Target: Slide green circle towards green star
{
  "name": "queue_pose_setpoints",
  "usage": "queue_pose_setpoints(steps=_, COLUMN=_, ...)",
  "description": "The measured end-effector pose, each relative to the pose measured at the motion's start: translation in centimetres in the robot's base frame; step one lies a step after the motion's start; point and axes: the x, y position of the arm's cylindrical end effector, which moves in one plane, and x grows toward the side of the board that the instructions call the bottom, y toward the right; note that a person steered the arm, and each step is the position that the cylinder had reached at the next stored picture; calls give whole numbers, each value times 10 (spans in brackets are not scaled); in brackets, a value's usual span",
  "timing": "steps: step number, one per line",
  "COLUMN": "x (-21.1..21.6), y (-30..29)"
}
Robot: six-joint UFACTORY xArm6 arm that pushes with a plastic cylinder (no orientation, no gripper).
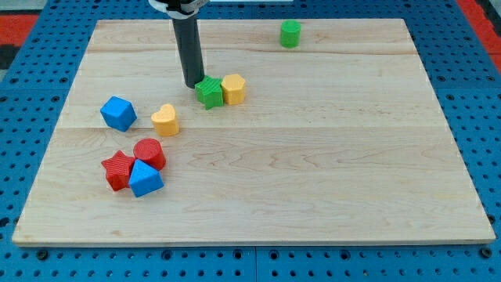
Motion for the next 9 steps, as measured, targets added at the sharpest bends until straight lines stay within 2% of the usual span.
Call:
queue_pose_setpoints(steps=1, x=0, y=5)
queue_pose_setpoints(steps=4, x=-61, y=48)
queue_pose_setpoints(steps=6, x=-144, y=81)
queue_pose_setpoints(steps=7, x=-158, y=107)
queue_pose_setpoints(steps=9, x=-145, y=194)
